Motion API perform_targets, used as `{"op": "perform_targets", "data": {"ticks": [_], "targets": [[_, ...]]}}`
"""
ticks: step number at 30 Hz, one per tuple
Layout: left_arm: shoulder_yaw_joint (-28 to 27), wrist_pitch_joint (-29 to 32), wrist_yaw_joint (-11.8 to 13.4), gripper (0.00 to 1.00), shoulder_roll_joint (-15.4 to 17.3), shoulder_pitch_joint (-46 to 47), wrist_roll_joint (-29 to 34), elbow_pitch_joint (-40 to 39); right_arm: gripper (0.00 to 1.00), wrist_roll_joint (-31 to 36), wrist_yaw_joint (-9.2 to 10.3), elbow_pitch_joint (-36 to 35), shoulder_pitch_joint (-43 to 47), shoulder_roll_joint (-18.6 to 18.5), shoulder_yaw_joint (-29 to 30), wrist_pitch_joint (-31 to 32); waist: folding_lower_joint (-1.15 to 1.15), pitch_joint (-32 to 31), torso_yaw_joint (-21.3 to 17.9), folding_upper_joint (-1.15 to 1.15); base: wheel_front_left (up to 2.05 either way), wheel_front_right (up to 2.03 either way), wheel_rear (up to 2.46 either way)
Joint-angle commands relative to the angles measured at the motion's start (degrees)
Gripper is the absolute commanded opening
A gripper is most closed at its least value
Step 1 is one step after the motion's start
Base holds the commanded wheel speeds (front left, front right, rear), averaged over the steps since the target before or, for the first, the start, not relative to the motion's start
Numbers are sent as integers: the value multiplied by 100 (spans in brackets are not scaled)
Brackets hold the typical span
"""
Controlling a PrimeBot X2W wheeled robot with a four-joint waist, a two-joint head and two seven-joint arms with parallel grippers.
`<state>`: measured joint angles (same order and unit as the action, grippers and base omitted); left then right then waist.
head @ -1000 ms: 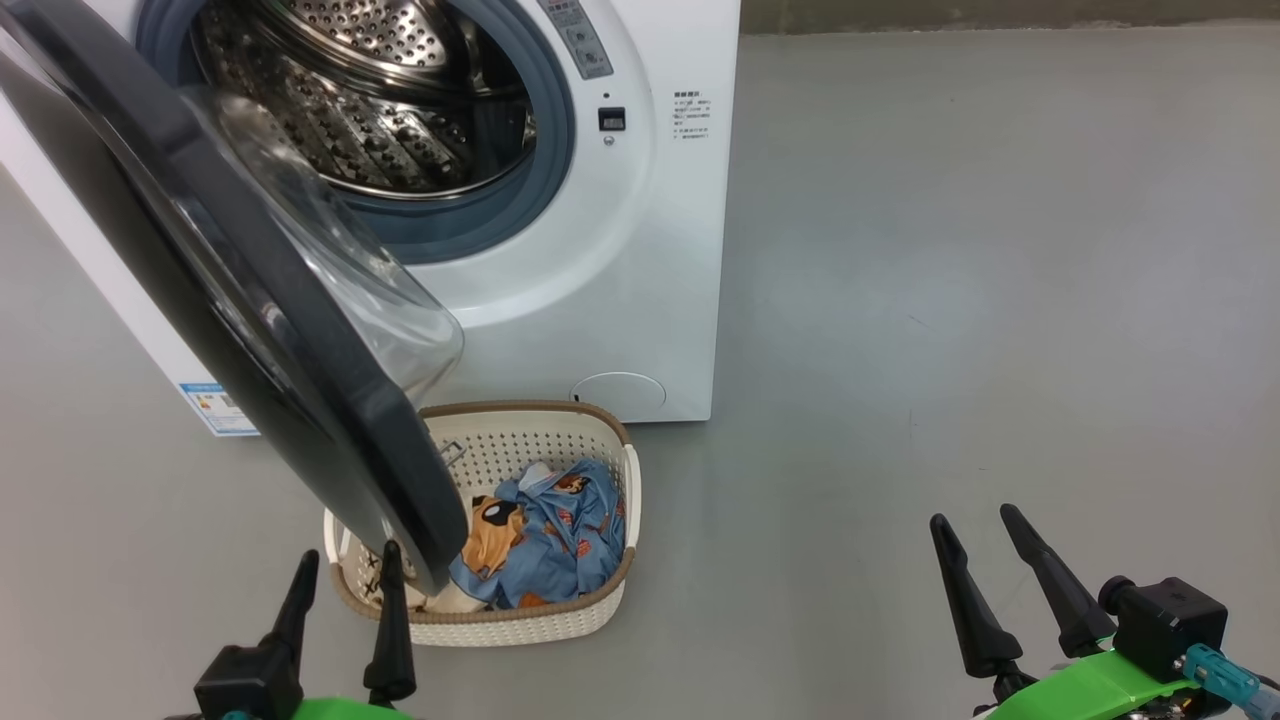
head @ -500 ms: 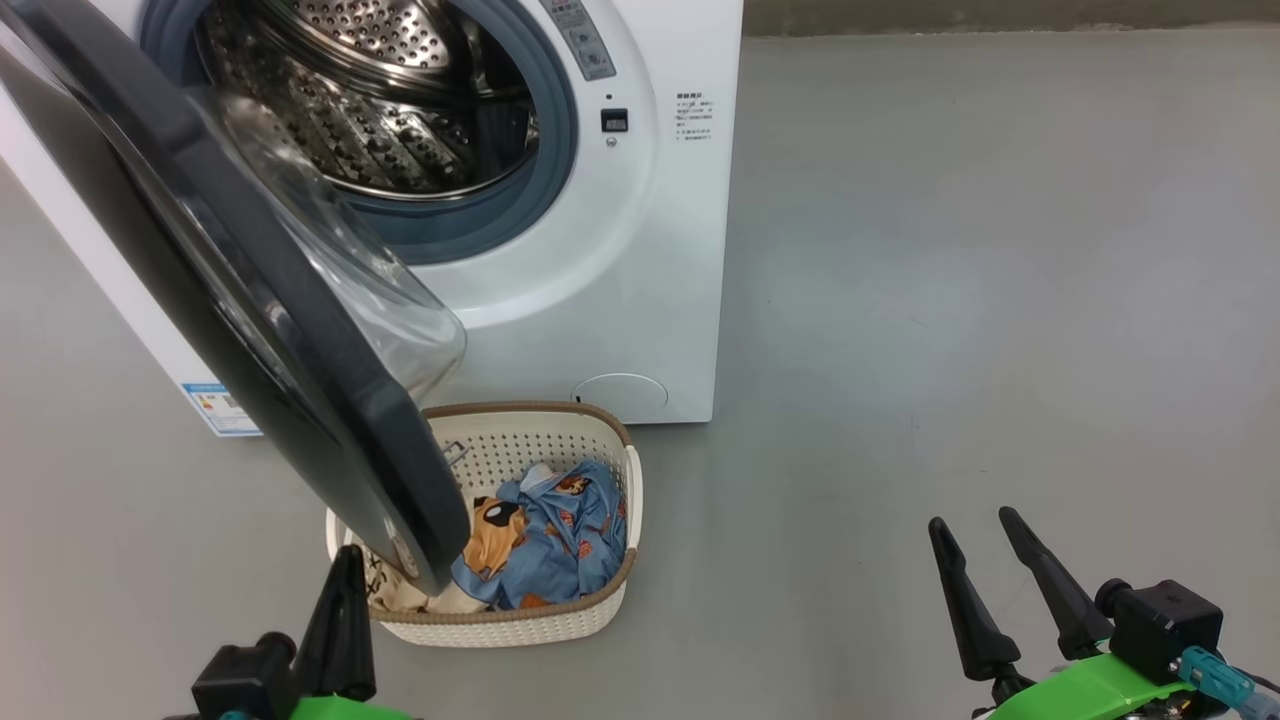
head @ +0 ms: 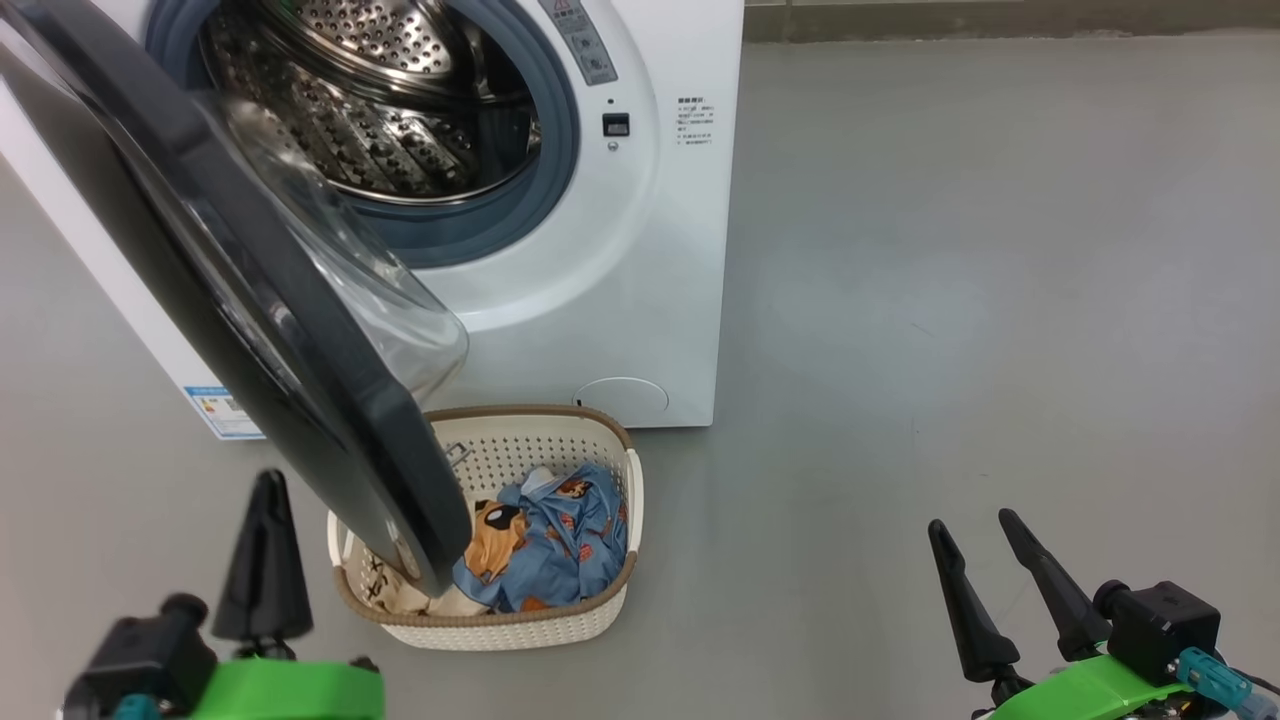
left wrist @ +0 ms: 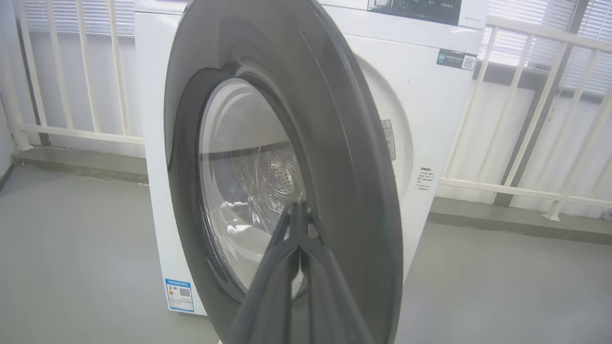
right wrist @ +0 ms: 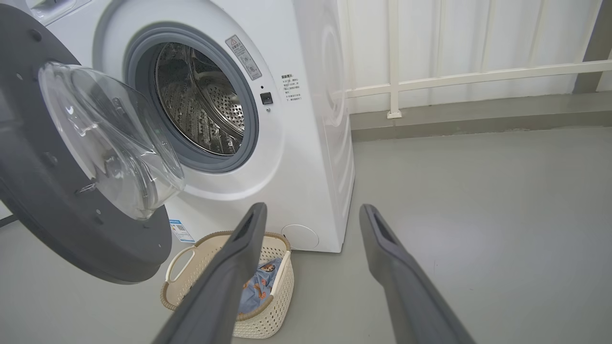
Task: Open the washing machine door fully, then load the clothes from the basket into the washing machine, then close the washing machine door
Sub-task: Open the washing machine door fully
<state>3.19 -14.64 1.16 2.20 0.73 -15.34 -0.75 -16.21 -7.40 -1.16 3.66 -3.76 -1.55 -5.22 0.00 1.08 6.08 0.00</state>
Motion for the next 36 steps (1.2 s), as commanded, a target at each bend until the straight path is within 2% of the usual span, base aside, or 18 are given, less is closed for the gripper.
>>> {"op": "perform_targets", "data": {"ticks": [1,8,16,28,36], "targets": [[-245,-36,-22,0,67,290,48,-264,100,64,-9,-129,-150,-30,-137,-78,0,-11,3,0,0,0,0],[-487,-36,-149,0,94,627,272,-842,100,85,-9,-74,-128,-3,-168,-131,0,-63,-10,0,0,0,0],[-250,35,-329,0,150,1180,405,-1075,100,86,-9,-35,-118,22,-173,-164,0,-107,-32,0,0,0,0],[355,468,-366,0,116,1622,407,-905,100,79,-9,27,-123,43,-207,-212,0,-128,-125,0,0,0,0],[856,778,-432,0,96,1735,315,-375,100,73,-9,84,-171,53,-227,-255,0,-51,-237,0,0,0,0]]}}
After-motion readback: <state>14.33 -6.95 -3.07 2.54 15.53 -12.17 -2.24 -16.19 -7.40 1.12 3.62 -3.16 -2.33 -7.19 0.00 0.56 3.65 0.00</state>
